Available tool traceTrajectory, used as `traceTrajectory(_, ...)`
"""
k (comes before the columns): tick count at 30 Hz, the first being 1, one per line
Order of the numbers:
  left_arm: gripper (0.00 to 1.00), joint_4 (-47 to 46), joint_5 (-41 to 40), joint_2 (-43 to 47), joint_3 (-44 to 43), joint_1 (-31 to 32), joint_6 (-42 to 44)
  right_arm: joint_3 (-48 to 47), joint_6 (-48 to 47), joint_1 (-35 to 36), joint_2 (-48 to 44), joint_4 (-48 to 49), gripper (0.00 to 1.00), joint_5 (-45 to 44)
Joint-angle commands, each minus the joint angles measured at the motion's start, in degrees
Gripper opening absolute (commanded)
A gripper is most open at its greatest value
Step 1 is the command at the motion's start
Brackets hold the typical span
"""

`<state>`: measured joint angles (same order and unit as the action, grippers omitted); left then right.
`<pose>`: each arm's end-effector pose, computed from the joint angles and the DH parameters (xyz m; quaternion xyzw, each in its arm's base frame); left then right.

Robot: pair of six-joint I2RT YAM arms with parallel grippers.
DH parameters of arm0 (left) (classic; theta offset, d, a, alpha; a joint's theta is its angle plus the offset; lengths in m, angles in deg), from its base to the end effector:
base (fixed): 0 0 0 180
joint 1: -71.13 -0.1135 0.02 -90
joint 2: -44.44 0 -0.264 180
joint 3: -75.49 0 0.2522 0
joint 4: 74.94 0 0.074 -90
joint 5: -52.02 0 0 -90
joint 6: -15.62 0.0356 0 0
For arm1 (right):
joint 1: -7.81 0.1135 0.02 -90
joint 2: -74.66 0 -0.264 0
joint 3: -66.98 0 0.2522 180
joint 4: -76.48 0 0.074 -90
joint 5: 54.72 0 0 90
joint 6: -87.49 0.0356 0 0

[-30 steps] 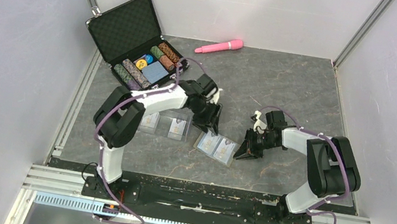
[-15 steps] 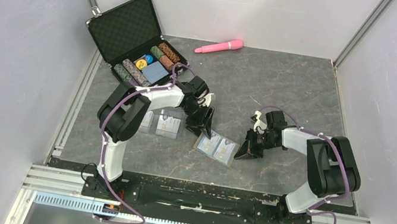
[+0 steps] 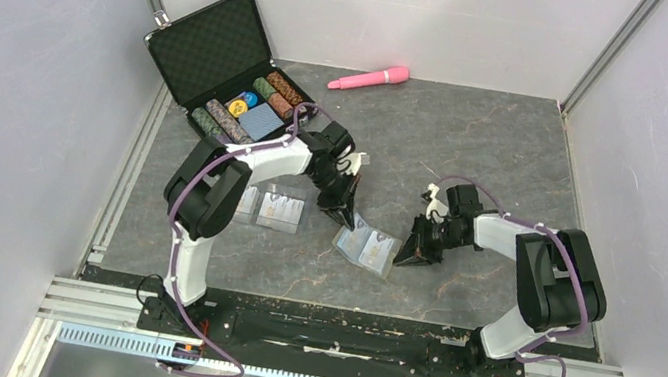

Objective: Put the credit cards into the card holder
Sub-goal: Close the card holder at the center of the board.

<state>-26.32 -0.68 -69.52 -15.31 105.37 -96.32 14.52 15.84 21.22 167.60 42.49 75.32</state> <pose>0.3112 -0.2379 0.1584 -0.1506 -0.9247 0.3492 0.0163 0.2403 0.0808 0.1159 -0.0061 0.9321 0.3610 0.0293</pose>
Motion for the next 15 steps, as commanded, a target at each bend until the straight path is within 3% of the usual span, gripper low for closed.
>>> traceTrajectory(1,0.02,10.5,-6.1,1.4,-7.2,0.3,7.5,-2.4,-2.8,0.1,-1.6,2.8,0.16,-5.6)
traceTrajectory(15,0.02,14.8,-9.3,-0.3,-10.5,1.4,9.5,-2.1,-0.6,1.4,-2.7,15.9,0.42,3.4)
